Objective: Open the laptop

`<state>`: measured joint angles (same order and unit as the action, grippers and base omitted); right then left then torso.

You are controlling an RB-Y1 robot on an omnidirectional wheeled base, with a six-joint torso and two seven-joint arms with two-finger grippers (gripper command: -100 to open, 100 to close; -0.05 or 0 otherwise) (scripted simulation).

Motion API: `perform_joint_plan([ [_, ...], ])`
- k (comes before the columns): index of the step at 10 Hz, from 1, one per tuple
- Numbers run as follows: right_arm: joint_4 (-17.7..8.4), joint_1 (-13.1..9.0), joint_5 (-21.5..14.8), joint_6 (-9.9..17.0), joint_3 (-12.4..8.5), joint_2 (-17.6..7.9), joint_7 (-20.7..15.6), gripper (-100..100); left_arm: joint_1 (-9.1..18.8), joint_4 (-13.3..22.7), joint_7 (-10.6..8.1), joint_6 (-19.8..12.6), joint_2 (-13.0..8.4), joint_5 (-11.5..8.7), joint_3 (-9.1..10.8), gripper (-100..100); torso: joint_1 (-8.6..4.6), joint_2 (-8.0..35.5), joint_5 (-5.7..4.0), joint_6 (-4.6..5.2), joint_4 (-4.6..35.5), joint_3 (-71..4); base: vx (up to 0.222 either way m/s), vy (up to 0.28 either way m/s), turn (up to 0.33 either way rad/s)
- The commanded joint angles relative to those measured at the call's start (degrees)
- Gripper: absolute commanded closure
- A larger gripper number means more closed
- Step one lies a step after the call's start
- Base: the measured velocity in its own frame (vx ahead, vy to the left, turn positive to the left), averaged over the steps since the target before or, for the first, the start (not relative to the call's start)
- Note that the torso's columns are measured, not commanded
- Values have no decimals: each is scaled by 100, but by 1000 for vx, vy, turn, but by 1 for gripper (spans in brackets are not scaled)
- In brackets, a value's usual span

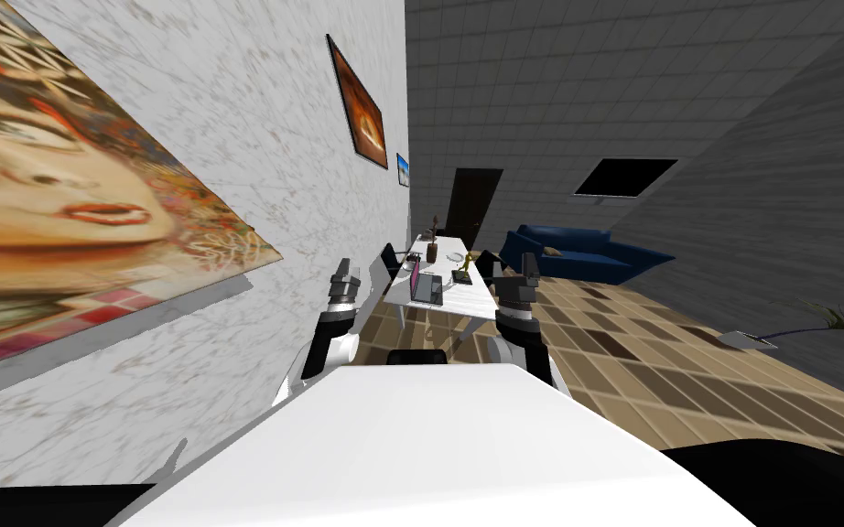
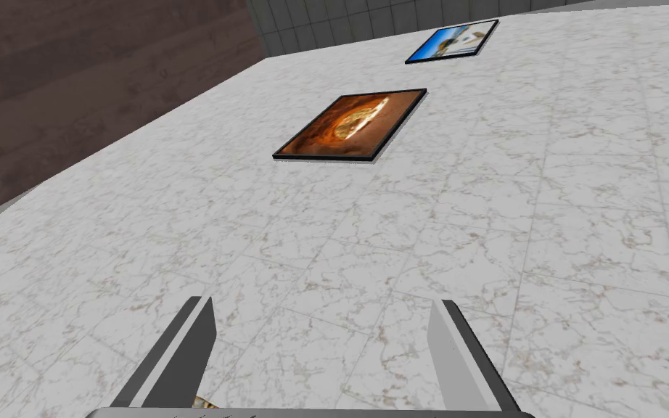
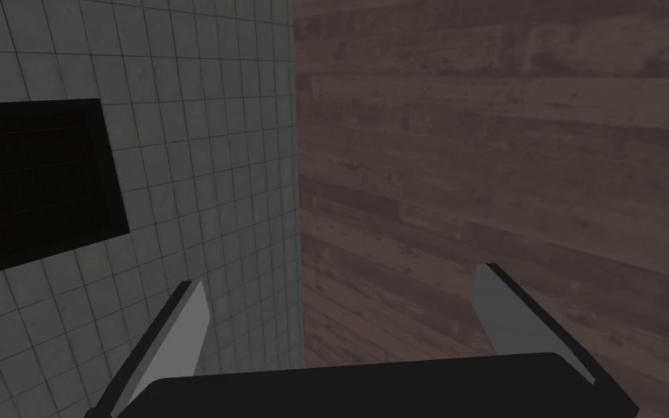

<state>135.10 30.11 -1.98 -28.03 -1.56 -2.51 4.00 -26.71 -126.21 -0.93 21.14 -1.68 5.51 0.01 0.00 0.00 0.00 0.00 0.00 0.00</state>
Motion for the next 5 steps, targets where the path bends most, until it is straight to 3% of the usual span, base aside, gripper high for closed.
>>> perform_joint_plan([
  [1, 0, 0, 0, 0, 0, 0, 0, 0, 0, 0, 0, 0, 0, 0, 0, 0, 0, 232, 0, 0, 235, -467, 0, 0, 0],
  [5, 1, 0, 0, 0, 0, 0, 0, 0, 0, -1, 0, 0, 0, 0, 0, 0, 0, 1845, 0, 0, 1846, -3692, 0, 0, 0],
])
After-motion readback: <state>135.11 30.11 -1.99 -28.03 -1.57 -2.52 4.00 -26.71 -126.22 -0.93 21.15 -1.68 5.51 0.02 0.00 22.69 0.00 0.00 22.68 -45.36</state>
